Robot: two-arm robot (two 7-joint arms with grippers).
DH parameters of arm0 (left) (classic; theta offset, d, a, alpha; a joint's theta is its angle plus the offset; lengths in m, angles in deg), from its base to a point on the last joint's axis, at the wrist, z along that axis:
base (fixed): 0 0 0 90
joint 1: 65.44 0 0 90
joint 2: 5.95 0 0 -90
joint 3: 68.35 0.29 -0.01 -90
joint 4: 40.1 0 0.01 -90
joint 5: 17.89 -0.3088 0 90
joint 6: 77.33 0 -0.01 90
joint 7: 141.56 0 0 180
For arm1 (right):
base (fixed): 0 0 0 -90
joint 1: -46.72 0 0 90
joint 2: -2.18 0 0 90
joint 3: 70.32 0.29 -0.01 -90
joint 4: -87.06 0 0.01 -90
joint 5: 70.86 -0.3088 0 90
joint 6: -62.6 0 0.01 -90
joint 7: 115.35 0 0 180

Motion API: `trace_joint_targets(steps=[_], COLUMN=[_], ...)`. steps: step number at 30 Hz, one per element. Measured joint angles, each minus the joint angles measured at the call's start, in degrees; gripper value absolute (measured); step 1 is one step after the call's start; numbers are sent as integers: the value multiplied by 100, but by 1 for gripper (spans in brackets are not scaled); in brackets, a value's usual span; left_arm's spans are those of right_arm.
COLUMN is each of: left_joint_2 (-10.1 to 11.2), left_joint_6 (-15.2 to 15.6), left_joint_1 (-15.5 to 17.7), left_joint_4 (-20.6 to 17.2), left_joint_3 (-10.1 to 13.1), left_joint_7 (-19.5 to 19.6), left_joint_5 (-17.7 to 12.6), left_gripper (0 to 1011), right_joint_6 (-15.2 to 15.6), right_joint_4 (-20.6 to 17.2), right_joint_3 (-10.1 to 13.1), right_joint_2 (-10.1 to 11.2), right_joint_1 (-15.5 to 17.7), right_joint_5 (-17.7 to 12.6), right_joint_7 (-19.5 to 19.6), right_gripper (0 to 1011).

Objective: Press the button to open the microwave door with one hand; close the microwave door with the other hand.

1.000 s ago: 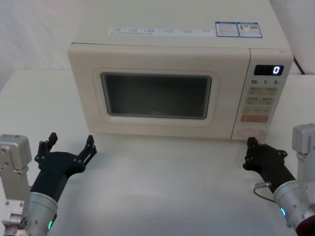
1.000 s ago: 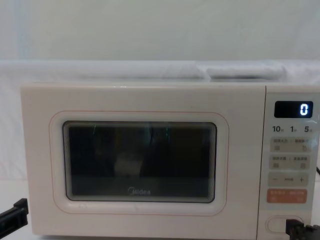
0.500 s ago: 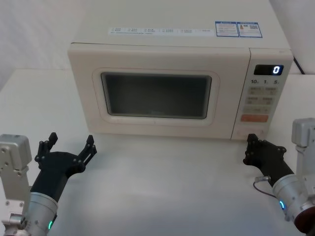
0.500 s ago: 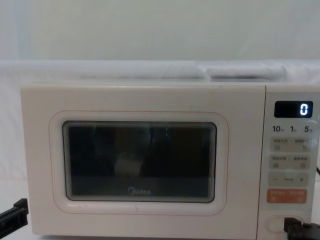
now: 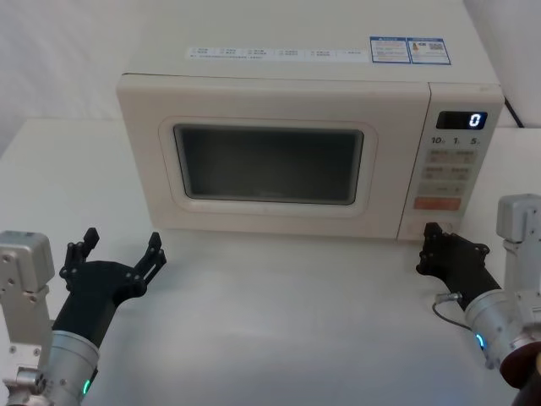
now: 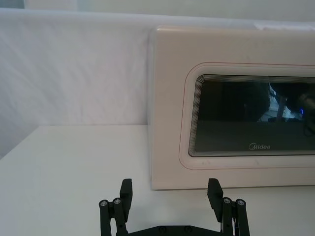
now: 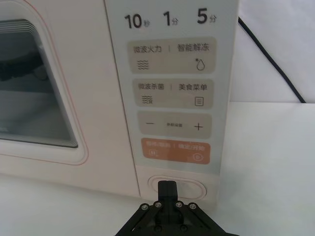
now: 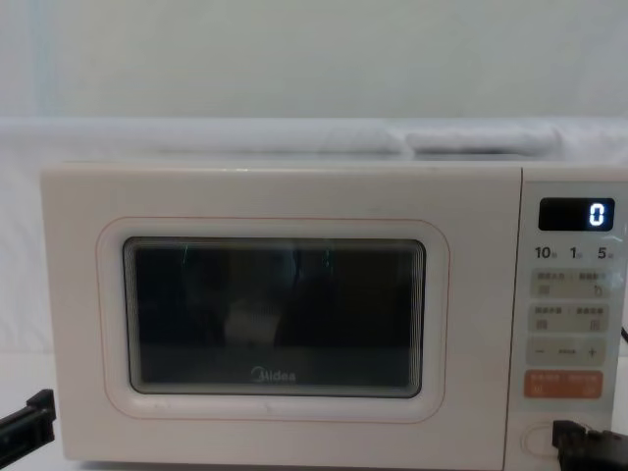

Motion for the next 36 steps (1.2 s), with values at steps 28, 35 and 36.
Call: trace_joint_targets(steps=[28,35,36], left_joint_2=[0,0,0], left_joint_6=[0,0,0], left_joint_1=[0,0,0], left_joint_4=[0,0,0], left_joint_3=[0,0,0], left_joint_7=[0,0,0], left_joint_5=[0,0,0], left_gripper=[1001,1001,1001], right_joint_6=[74,83,82], right_joint_4=[316,380,388], right_joint_3=[68,67,67], right_joint_2=[-112,-130,-131], right_joint_1=[-203,-254,-259], right_joint_5=[85,104,105], right_joint_7=[95,96,96], right_gripper=[0,0,0])
